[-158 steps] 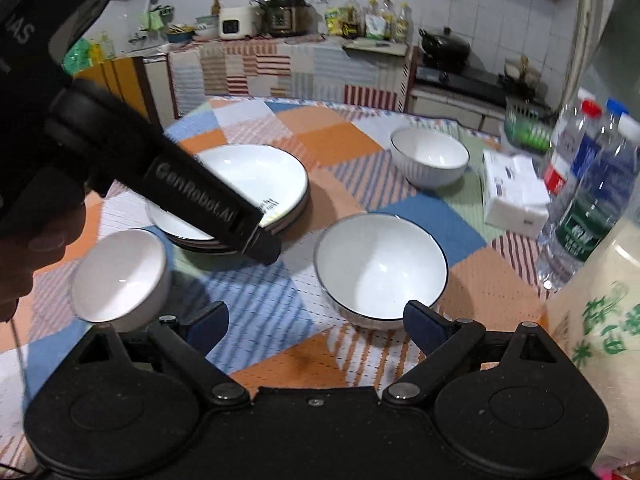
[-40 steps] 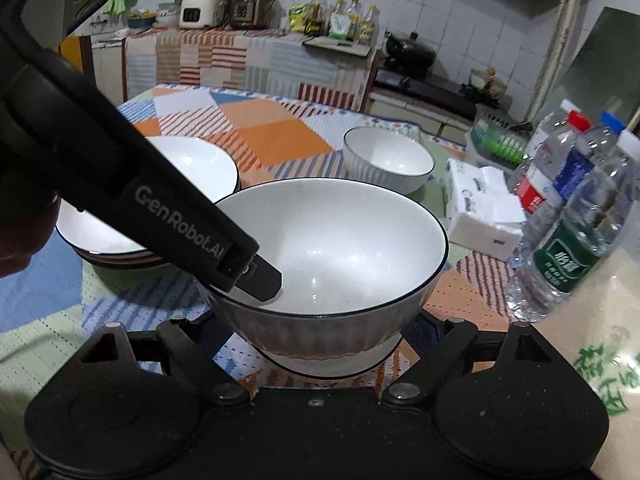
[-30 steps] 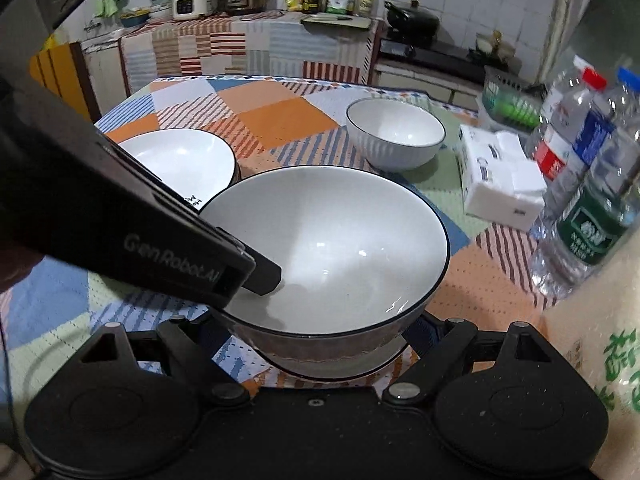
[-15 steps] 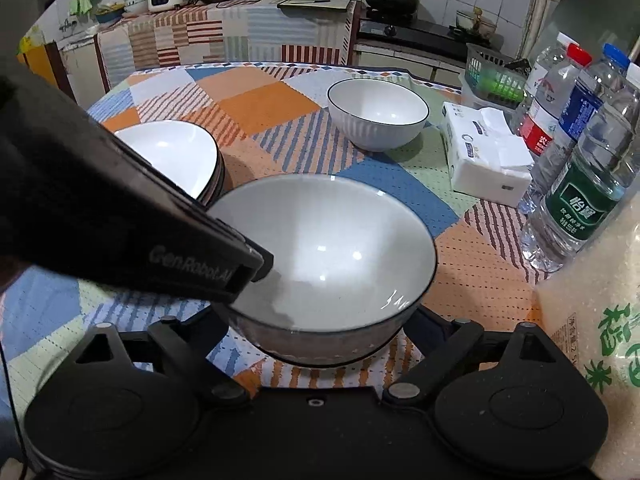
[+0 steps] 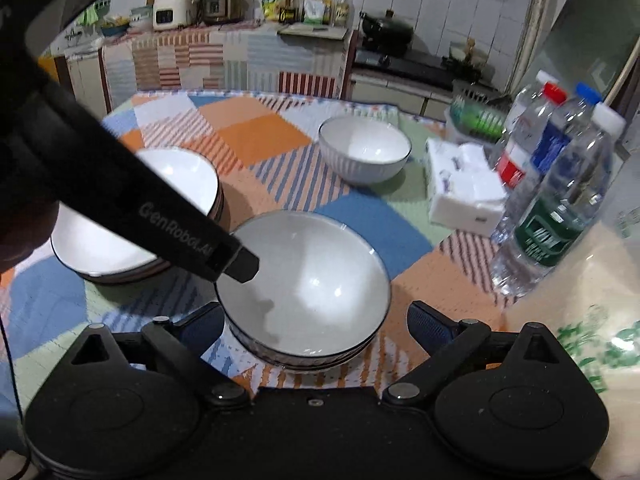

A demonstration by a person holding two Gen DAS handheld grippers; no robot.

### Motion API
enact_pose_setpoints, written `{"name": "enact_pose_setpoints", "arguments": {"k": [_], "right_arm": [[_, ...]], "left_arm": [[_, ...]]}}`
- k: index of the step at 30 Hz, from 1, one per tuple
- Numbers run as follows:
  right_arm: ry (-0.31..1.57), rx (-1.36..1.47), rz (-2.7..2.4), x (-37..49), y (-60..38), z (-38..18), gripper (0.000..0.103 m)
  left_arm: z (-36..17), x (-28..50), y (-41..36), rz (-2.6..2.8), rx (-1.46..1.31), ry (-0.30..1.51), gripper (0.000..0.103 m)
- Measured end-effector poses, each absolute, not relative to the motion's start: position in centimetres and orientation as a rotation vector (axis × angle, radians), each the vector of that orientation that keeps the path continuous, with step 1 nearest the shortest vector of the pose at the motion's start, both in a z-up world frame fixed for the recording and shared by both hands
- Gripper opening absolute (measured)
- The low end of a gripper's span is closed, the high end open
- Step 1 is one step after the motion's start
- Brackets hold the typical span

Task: Organize plates and bowls
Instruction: 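Move the left gripper to the ribbed white bowl and grasp its rim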

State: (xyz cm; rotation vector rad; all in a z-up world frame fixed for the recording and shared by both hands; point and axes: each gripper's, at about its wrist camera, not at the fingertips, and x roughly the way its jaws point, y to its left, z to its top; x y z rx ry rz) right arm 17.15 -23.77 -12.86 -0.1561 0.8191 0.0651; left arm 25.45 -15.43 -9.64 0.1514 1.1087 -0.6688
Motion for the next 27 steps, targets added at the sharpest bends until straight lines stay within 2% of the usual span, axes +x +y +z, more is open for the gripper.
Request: {"name": "enact_pose_setpoints", "arguments": {"k": [8, 15, 17, 21, 27], "right_arm": [[0.797, -0.157, 0.098, 17.4, -25.3, -9.5, 0.099], [0.797, -0.171, 0.144, 19.7, -26.8, -7.9, 0.099], [0.795, -0.161, 0.177, 20.7, -27.1, -7.6, 0.099], [0.799, -0.12, 0.234, 23.6, -27.5, -7.5, 0.099], [0.827, -0.02, 0.27, 28.2, -28.3, -9.8, 0.099]], "left_arm": [[-5.9, 25.3, -14.8, -0.707, 0.182, 1.052, 0.033], [-2.8, 26.3, -14.2, -0.713, 0.225, 0.983, 0.043], [-2.1, 27.2, -14.0, -0.71, 0.23, 0.965, 0.052], [-1.7, 29.3, -14.0, -0.656, 0.289, 0.925, 0.064], [-3.8, 34.6, -13.8, -0.587, 0.219, 0.926, 0.071]]}}
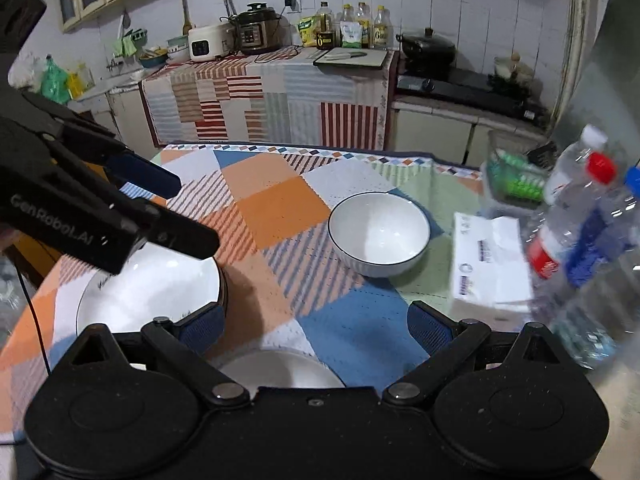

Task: Organize plates and bowls
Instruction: 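Move the left gripper to the ribbed white bowl and grasp its rim, then carry the ribbed bowl onto the two nested bowls and release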

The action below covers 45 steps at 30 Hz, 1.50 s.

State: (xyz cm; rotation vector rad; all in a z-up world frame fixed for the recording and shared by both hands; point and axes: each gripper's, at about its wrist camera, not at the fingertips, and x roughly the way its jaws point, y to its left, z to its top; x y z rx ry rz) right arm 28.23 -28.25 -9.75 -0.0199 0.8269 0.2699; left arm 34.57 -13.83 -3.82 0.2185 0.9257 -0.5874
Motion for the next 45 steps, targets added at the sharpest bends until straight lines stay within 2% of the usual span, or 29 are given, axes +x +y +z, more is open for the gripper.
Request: {"name": "enact_pose_setpoints", "arguments": {"k": [11, 16, 19, 23, 24, 29, 35, 45], "right_arm": [[0.923, 0.089, 0.195, 36.1, -29.6, -15.9, 0.098], [0.981, 0.03, 0.165, 39.1, -29.4, -18.2, 0.098], [1.0, -0.02, 0.16, 40.9, -29.2, -19.5, 0.097], [1.011, -0.051, 0.156, 42.6, -29.1, -20.7, 0.097], [1.014, -0.05, 0.155, 43.0, -29.2, -20.9, 0.097], [0.988, -0.068, 0.188, 43.4, -29.3, -21.2, 0.09], [0.972, -0.084, 0.216, 42.0, -29.0, -20.3, 0.09], [0.95, -0.047, 0.207, 36.8, -28.1, -15.6, 0.09]], "left_arm": [[-11.7, 43.7, -15.5, -0.552, 0.01, 0.952, 0.07], [-15.7, 46.4, -16.5, -0.534, -0.059, 0.987, 0.066], [-17.7, 47.6, -16.8, -0.524, -0.096, 1.034, 0.051], [-18.9, 48.7, -16.7, -0.568, -0.186, 1.073, 0.021], [-19.0, 48.8, -16.7, -0.585, -0.204, 1.073, 0.017], [-18.6, 48.8, -17.1, -0.568, -0.165, 1.103, 0.015], [-17.2, 47.5, -17.1, -0.575, -0.116, 1.111, 0.016], [-11.5, 42.3, -16.6, -0.604, -0.02, 1.084, 0.016]]}}
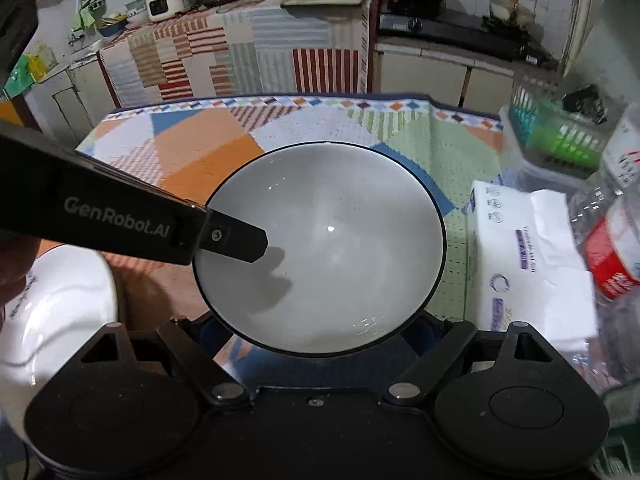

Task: Organize plates and bowls
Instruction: 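Carry the ribbed bowl onto the two nested bowls and release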

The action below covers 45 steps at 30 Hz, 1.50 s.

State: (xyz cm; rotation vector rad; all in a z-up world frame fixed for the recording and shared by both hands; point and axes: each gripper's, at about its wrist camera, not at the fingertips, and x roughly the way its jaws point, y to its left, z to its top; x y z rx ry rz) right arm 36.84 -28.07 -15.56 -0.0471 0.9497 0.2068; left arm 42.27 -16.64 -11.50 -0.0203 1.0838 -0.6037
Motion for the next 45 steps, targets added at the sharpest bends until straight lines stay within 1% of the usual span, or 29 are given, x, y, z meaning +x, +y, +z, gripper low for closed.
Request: {"name": "enact_pose_setpoints", "arguments": {"k": [8, 16, 19, 25, 35, 45], "right_arm": [[0.864, -0.073, 0.194, 30.1, -26.6, -12.1, 0.09], [0.843, -0.087, 0.161, 24.4, -26.6, -10.2, 0.09], [0.826, -0.032, 0.176, 22.3, -27.4, -9.8, 0.091], [0.79, 0.055, 0.203, 19.1, -27.8, -10.7, 0.091], [0.856, 0.046, 0.228, 18.8, -26.8, -13.5, 0.091], [0.876, 0.036, 0.232, 18.8, -26.9, -14.9, 0.091]], "left_arm": [[-8.0, 36.5, -14.8, -0.662, -0.027, 1.051, 0.017], [-6.3, 32.0, -14.6, -0.747, -0.029, 1.066, 0.017], [-5.9, 30.5, -14.2, -0.768, -0.059, 1.079, 0.017], [-6.0, 28.2, -13.6, -0.781, -0.034, 1.081, 0.017], [-9.5, 27.1, -13.3, -0.738, 0.007, 1.172, 0.017], [-10.3, 26.4, -14.7, -0.702, 0.11, 1.171, 0.018]]}}
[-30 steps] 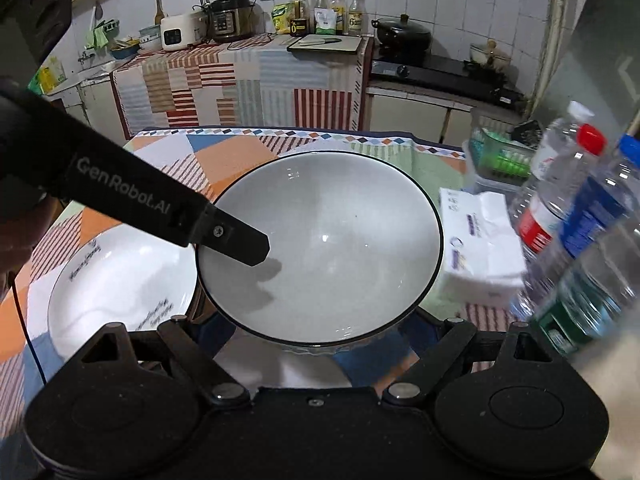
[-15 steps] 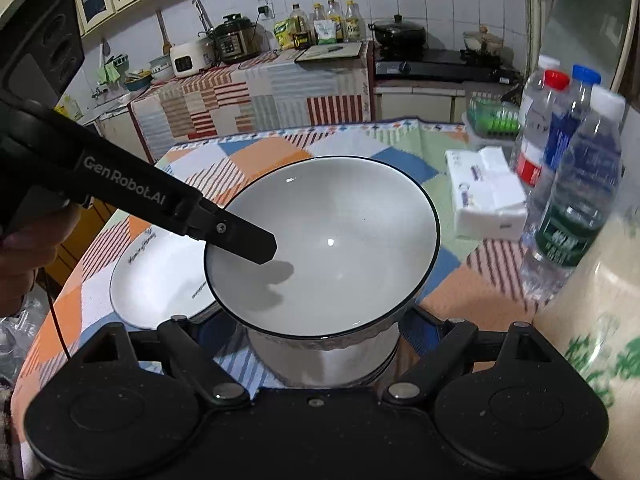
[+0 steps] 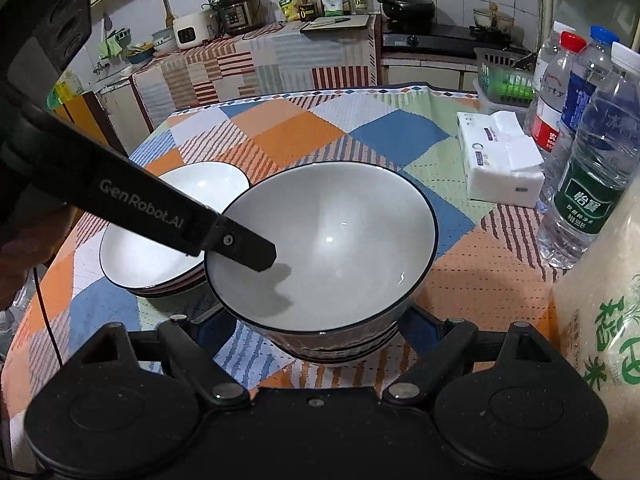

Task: Organize plates and bowls
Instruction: 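Carry the ribbed bowl onto the two nested bowls and release, then grasp the rim of the nested bowl stack with the left gripper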

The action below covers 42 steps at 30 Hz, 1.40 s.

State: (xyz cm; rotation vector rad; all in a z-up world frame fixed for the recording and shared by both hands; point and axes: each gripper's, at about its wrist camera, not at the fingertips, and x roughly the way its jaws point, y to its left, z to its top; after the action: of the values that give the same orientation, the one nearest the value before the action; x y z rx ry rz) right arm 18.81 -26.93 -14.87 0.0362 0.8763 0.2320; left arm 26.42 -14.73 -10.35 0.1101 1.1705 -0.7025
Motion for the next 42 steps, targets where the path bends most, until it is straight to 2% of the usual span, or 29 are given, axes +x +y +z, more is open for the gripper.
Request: {"name": "enact_pose_setpoints", "arguments": {"k": [8, 10, 12, 18, 23, 26, 32, 42], "right_arm": [[0.901, -0.01, 0.217, 19.3, -26.6, -15.6, 0.091], [0.9, -0.028, 0.217, 19.4, -26.4, -15.6, 0.094], [0.903, -0.054, 0.217, 19.5, -26.1, -15.7, 0.094], [0.918, -0.086, 0.213, 19.7, -26.0, -15.9, 0.094], [0.898, -0.141, 0.201, 19.4, -25.5, -15.9, 0.096], [0.874, -0.133, 0.192, 18.7, -25.8, -15.3, 0.096], [0.837, -0.076, 0.169, 17.0, -26.4, -14.2, 0.096], [0.871, -0.002, 0.155, 15.4, -26.9, -15.8, 0.096]], "left_arm": [[-10.7, 26.0, -15.4, -0.686, 0.16, 1.149, 0.022], [-10.7, 25.8, -15.5, -0.676, 0.165, 1.135, 0.025], [-10.8, 25.6, -15.5, -0.68, 0.147, 1.127, 0.038], [-11.1, 25.0, -15.8, -0.646, 0.178, 1.098, 0.045], [-11.0, 25.4, -14.9, -0.654, 0.115, 1.12, 0.045], [-10.0, 25.6, -13.6, -0.662, 0.041, 1.1, 0.051], [-8.6, 25.9, -10.5, -0.657, -0.057, 1.074, 0.054], [-11.1, 26.3, -9.1, -0.677, -0.232, 1.154, 0.055]]}}
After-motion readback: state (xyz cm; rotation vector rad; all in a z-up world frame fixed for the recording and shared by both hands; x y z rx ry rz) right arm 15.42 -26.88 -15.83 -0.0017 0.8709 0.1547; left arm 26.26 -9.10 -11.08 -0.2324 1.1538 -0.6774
